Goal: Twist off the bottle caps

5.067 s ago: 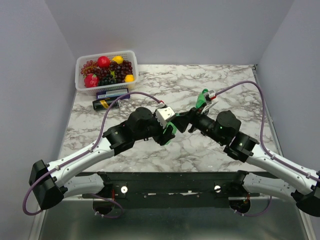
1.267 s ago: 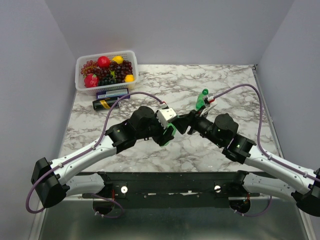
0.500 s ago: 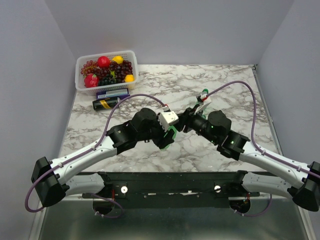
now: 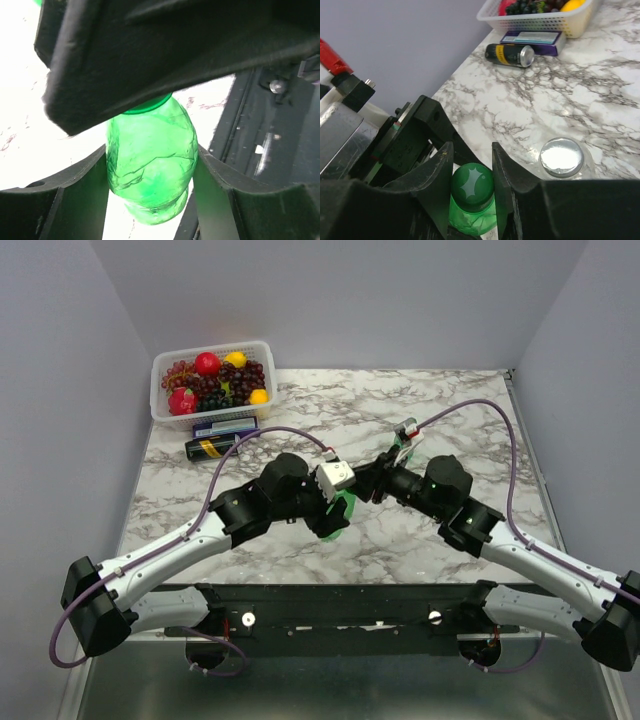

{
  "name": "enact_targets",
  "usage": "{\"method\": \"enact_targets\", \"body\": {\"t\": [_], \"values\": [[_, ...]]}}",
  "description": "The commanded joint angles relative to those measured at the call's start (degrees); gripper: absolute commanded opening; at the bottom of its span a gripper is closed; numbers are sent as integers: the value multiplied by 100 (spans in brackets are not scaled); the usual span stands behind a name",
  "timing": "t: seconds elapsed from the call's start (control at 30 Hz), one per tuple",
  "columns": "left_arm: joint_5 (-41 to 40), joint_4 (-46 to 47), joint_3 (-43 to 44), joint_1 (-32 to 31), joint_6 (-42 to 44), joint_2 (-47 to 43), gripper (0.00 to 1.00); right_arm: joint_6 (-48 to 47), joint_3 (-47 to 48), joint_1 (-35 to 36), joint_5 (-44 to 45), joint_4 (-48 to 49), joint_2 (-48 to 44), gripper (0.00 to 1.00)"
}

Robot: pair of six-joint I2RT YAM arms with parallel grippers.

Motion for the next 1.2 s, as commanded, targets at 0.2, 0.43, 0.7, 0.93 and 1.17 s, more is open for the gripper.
{"method": "enact_targets", "body": {"t": [0.2, 0.43, 0.7, 0.93, 1.17], "values": [[2082, 238, 225, 143, 80, 63, 22, -83, -347, -980, -3143, 754, -519, 27], [2469, 220, 251, 143, 176, 222, 23, -188, -268, -1393, -3338, 394, -932, 27], [3233, 343, 234, 143, 132, 345, 23, -302, -285, -1482, -3820, 437, -1065, 27], [2980, 405, 207, 134, 132, 319, 23, -373, -347, -1482, -3797, 412, -1056, 36], [2286, 334, 225, 152, -43, 389, 23, -355, -286, -1482, -2619, -265, -1354, 78]]}}
